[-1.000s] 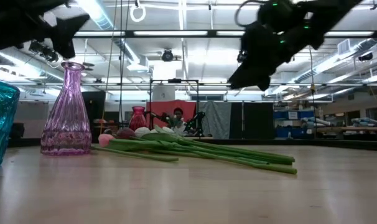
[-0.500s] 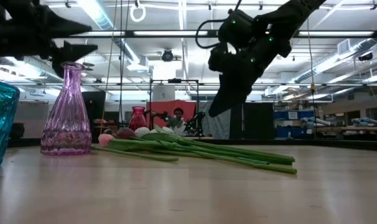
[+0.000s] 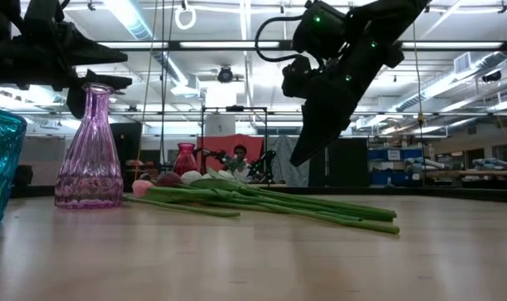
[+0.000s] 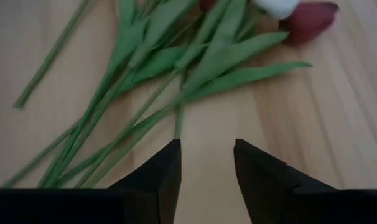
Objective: Sort flowers into vase by color
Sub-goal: Put the right white tulip into the red vase, then put the top white tulip into the red vase
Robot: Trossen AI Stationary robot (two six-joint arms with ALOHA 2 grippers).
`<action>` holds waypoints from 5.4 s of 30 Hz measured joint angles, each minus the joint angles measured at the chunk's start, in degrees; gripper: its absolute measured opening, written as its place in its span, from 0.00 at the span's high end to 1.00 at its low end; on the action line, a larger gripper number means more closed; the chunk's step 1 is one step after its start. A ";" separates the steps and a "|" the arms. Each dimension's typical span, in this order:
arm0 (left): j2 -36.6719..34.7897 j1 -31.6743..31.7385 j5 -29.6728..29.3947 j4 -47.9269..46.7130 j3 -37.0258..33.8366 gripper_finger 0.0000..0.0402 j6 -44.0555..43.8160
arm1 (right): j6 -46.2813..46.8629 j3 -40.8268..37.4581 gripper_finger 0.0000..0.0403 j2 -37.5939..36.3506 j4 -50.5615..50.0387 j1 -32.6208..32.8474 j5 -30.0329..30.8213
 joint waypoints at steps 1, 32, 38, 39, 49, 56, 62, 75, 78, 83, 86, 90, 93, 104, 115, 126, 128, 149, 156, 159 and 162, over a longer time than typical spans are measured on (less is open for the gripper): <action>0.00 0.00 -0.16 -0.27 0.00 0.40 0.02 | -0.16 0.00 0.58 0.00 0.50 0.45 0.12; 0.00 0.00 -3.40 -5.26 -0.04 0.40 1.49 | 1.84 13.50 0.54 16.99 -2.38 0.97 4.31; 0.00 0.00 -3.39 -5.22 -0.04 0.40 1.49 | 0.69 13.48 0.63 16.83 -4.77 -0.12 3.58; 0.00 0.00 -3.39 -5.22 -0.04 0.40 1.49 | 0.62 13.26 0.65 16.83 -4.64 -0.36 2.97; 0.00 0.04 -4.33 -4.31 -0.07 0.40 1.38 | -2.14 13.00 0.84 16.65 -6.68 -2.24 -1.78; 0.00 0.07 -4.46 -3.14 -0.07 0.40 1.38 | -4.41 12.70 0.98 14.52 -11.10 -5.07 -7.81; 0.00 0.07 -4.46 -2.75 -0.07 0.40 1.42 | -5.55 12.63 0.97 9.36 -13.18 -6.80 -7.34; 0.00 0.07 -4.48 -2.05 -0.09 0.40 2.67 | -10.44 11.15 0.97 -0.05 13.79 -13.16 -18.96; 0.00 0.07 -4.60 -0.31 -0.09 0.40 4.59 | -8.58 11.10 0.97 3.13 29.46 -14.81 -25.08; 0.00 0.07 -4.70 -0.18 -0.09 0.40 6.43 | -5.21 12.02 0.97 10.13 53.07 -15.80 -25.97; 0.00 0.07 -4.97 -0.69 -0.09 0.40 6.45 | -4.54 14.78 0.97 13.83 58.19 -15.85 -25.89; 0.00 0.09 -5.32 0.29 -0.08 0.40 6.54 | -7.09 19.27 0.97 17.97 59.96 -15.85 -24.39; 0.00 0.11 -5.48 0.24 -0.09 0.40 7.74 | -7.37 22.60 0.97 20.17 60.70 -16.01 -23.87; 0.00 0.11 -12.21 -0.77 -0.09 0.40 10.86 | -6.73 26.14 0.97 20.33 66.66 -18.01 -23.97; 0.00 0.11 -16.15 -0.37 -0.08 0.40 13.66 | -6.91 26.23 0.97 27.53 81.39 -19.13 -19.70; 0.00 0.13 -16.66 0.19 -0.08 0.40 14.71 | -6.44 26.29 0.97 30.05 81.03 -19.02 -18.39; 0.00 0.13 -16.72 0.83 -0.09 0.40 15.12 | -6.88 26.29 0.97 30.05 78.62 -18.91 -18.47; 0.00 0.11 -17.07 0.61 0.02 0.40 15.19 | -12.62 26.29 0.43 21.66 37.42 -19.71 -22.42; 0.00 0.11 -17.03 -0.69 0.91 0.40 15.09 | -16.18 26.29 0.37 17.51 26.85 -20.27 -21.12; -0.02 0.11 -15.94 -1.24 0.96 0.40 13.81 | -17.76 26.29 0.36 14.65 18.58 -20.74 -20.57; 0.00 0.11 -13.49 -1.80 0.96 0.40 13.21 | -18.51 26.32 0.36 11.41 10.01 -21.36 -19.66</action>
